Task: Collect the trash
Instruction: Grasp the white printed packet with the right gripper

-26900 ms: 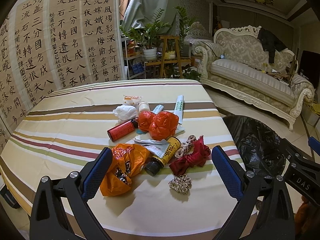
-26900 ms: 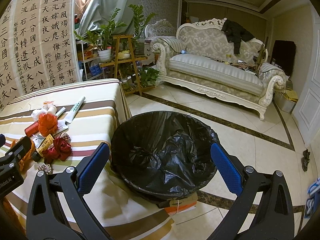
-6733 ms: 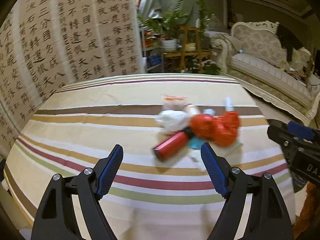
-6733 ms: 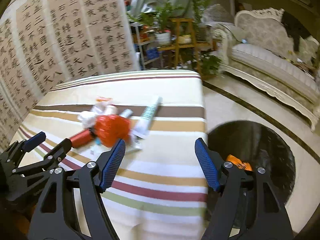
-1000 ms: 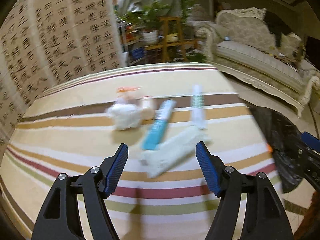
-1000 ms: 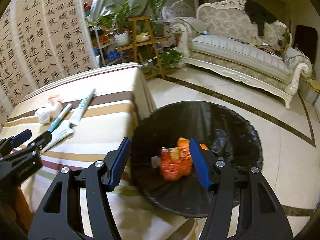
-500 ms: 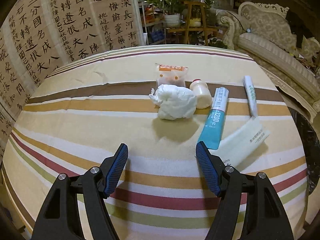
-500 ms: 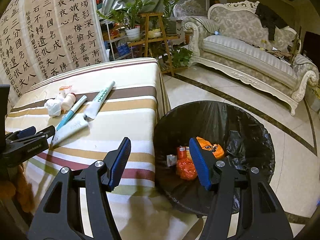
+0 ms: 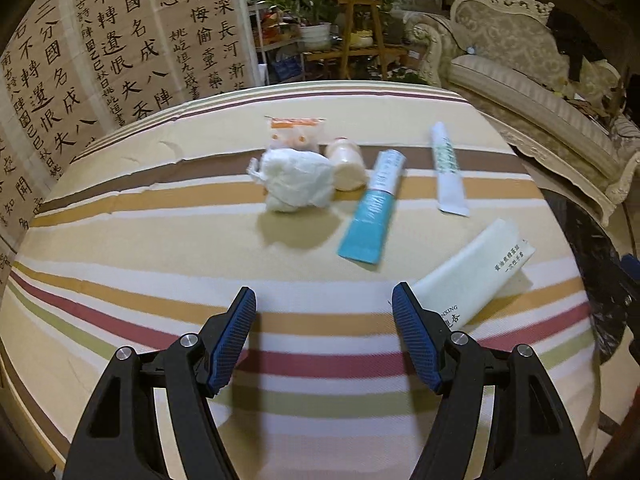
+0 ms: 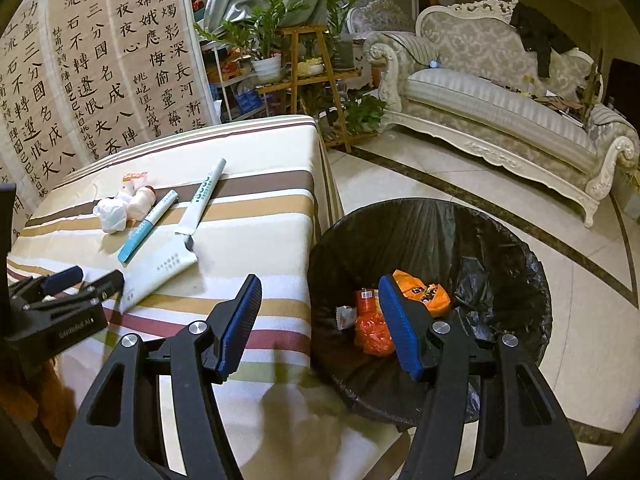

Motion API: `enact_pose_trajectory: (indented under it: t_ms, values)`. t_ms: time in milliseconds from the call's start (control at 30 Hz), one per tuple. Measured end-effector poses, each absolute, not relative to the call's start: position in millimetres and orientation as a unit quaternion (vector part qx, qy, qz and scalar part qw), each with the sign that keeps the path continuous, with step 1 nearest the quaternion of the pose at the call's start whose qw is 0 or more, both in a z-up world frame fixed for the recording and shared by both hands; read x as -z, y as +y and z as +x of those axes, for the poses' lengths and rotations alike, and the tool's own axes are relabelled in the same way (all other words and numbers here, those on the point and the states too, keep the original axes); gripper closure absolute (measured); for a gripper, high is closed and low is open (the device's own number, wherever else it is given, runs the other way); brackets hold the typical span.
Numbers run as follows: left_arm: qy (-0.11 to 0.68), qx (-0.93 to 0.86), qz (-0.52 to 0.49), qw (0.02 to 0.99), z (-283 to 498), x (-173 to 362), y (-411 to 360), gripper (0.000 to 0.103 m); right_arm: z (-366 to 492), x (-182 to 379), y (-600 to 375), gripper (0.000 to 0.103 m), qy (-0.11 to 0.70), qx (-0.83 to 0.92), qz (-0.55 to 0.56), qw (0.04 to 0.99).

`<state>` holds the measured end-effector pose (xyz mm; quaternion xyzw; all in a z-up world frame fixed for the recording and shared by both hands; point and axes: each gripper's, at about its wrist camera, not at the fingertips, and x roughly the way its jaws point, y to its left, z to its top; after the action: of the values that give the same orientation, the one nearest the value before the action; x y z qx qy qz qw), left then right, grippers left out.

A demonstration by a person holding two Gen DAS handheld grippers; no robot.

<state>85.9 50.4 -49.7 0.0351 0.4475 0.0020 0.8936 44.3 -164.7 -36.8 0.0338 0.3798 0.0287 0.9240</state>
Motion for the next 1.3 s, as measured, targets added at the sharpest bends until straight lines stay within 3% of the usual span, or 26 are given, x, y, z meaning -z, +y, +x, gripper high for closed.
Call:
enact_pose_trajectory:
  t_ms: [700,1300]
  values:
    - [0.462,0.061,0.027,0.884,57.8,47.8,20.9,0.033,31.4,33.4,-161.9,0.043,0.380,-0.035,0.031,0.924]
    - [0.435,-0.010,-0.016,0.900,58.8,41.9,105.7,0.033,39.5,45.9,-96.1,0.044,0.440,-0.104,0.031,0.892]
